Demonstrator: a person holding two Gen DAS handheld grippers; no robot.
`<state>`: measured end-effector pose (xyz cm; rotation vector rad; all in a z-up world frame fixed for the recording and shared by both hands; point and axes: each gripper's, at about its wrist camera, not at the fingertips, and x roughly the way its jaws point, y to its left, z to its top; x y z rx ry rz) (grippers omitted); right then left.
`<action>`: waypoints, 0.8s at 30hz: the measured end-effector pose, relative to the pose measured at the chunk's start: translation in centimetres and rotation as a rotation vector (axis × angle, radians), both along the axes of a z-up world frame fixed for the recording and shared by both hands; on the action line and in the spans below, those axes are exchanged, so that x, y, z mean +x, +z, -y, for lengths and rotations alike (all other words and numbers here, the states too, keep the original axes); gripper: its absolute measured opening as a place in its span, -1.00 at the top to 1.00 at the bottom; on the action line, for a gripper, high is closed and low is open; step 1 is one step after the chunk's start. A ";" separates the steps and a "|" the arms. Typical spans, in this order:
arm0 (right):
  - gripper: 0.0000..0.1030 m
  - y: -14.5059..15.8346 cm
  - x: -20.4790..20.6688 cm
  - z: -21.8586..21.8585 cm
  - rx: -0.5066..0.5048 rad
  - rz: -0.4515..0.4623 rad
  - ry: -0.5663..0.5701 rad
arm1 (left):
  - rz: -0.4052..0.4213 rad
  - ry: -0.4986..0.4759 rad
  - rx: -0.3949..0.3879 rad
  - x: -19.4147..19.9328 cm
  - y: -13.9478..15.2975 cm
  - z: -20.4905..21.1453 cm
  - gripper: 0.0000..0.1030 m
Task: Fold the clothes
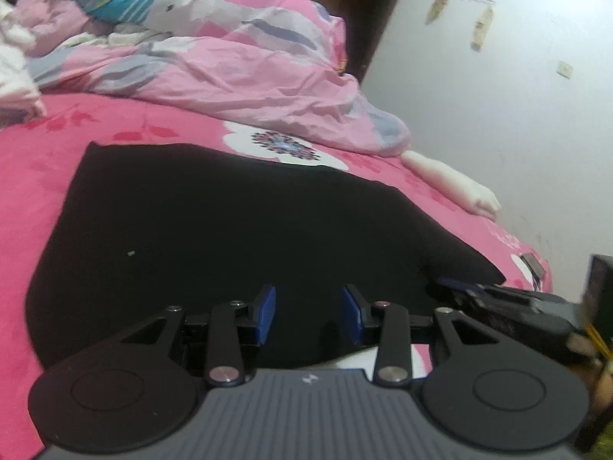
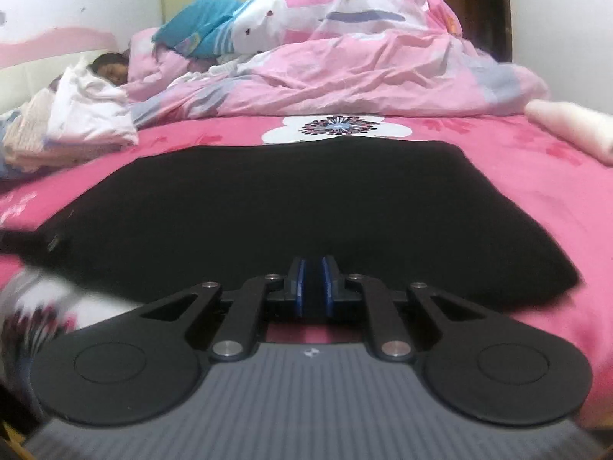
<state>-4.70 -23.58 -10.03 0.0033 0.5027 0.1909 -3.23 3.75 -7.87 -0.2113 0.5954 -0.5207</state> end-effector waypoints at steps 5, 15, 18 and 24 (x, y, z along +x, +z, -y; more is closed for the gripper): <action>0.81 2.2 -1.4 1.7 0.001 -0.015 0.030 | -0.003 -0.043 0.013 0.7 -0.1 1.8 0.22; 0.82 2.8 2.7 5.3 -0.148 -0.155 0.156 | -0.014 -0.112 0.008 1.7 -0.1 5.2 0.21; 0.81 3.1 0.3 7.9 -0.137 -0.180 0.129 | -0.018 -0.136 0.018 1.8 -0.2 5.6 0.20; 0.80 4.5 0.5 10.3 -0.040 -0.097 0.089 | -0.031 -0.167 0.008 2.6 0.0 7.4 0.18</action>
